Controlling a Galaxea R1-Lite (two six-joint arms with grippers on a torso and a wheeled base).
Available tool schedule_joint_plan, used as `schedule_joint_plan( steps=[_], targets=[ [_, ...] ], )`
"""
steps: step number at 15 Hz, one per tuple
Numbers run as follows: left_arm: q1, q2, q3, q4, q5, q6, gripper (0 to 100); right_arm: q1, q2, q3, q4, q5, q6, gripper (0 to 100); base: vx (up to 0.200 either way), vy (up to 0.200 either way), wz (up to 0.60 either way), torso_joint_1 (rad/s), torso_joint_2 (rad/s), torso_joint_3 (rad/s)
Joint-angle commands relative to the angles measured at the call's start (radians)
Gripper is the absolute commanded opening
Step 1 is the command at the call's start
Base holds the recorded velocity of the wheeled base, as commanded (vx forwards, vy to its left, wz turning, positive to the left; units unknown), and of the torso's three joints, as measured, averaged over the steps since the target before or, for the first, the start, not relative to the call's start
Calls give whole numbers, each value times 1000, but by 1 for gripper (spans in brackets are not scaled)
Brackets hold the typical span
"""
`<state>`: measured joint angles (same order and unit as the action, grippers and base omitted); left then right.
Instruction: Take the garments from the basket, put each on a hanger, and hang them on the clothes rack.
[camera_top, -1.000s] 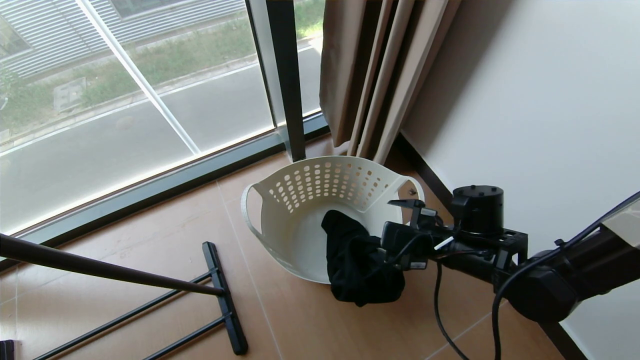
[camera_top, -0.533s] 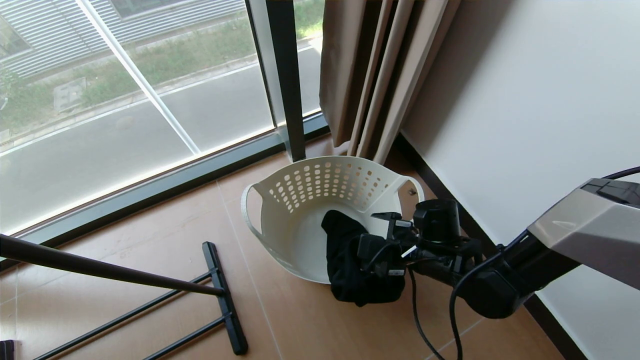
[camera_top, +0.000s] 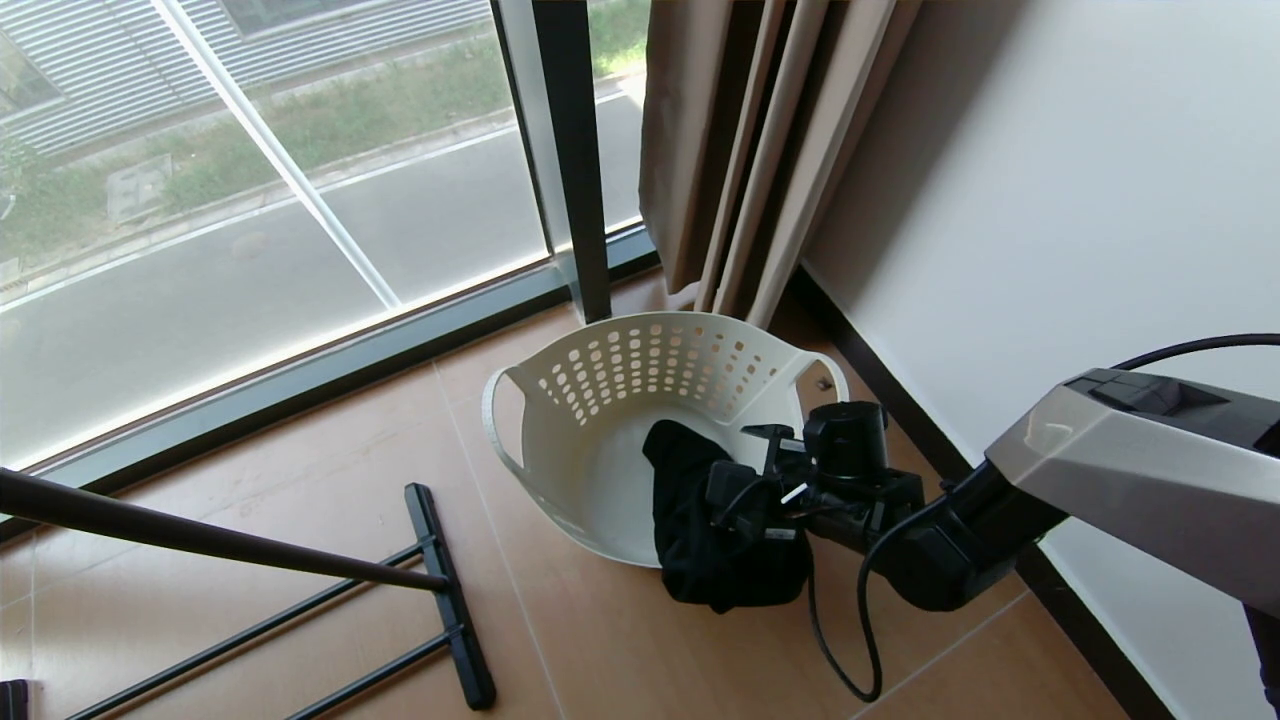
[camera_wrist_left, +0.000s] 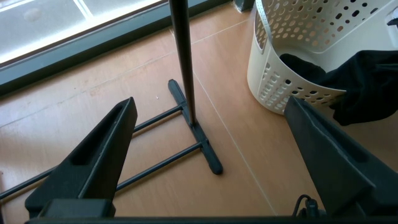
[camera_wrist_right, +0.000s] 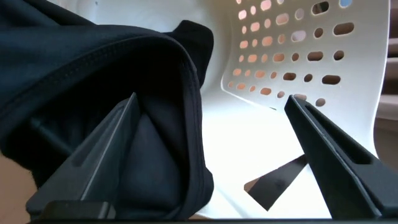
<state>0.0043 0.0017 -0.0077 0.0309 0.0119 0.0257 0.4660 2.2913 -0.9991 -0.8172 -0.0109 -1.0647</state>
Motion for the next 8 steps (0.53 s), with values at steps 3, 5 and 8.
schedule_joint_plan(
  steps=[3,5,8],
  targets=[
    [0,0,0,0,0,0,100,0,60,-58,-5,-15,9,100,0,0,0,0,0,0],
    [0,0,0,0,0,-1,100,3,86,-82,-8,-34,15,100,0,0,0,0,0,0],
    [2,0,0,0,0,0,100,8,125,-113,-49,-40,32,100,0,0,0,0,0,0]
  ],
)
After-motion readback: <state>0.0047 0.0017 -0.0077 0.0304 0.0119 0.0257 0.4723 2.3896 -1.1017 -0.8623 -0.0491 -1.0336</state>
